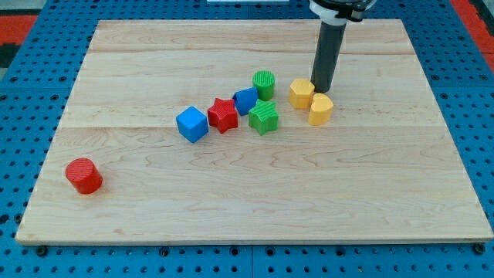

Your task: Move the blue cube to the bottom of the green star

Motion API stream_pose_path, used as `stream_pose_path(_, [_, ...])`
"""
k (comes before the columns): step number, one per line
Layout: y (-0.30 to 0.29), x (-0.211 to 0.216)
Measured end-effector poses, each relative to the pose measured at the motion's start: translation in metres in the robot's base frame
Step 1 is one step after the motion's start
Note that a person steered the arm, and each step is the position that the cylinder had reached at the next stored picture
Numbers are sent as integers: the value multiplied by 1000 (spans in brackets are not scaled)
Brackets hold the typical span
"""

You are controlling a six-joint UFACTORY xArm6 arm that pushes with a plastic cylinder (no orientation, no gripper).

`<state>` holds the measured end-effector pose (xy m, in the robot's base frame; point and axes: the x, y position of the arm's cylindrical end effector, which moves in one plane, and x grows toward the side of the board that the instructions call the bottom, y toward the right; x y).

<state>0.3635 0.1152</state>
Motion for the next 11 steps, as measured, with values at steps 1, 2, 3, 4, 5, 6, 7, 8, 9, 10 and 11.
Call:
stream_pose_path(1, [-2,-24])
stream_pose_path(2, [-76,-31])
stream_pose_path(3, [-145,-26])
stream_pose_path(4, [-213,-20])
stream_pose_path(5, [-233,31])
stream_pose_path(6, [-233,80])
stream_pose_path(7, [-203,122])
stream_pose_path(8, [-192,146])
stream_pose_path(9, [-239,148])
stream_pose_path(10, [-257,115])
stream_pose_path(11, [-209,111])
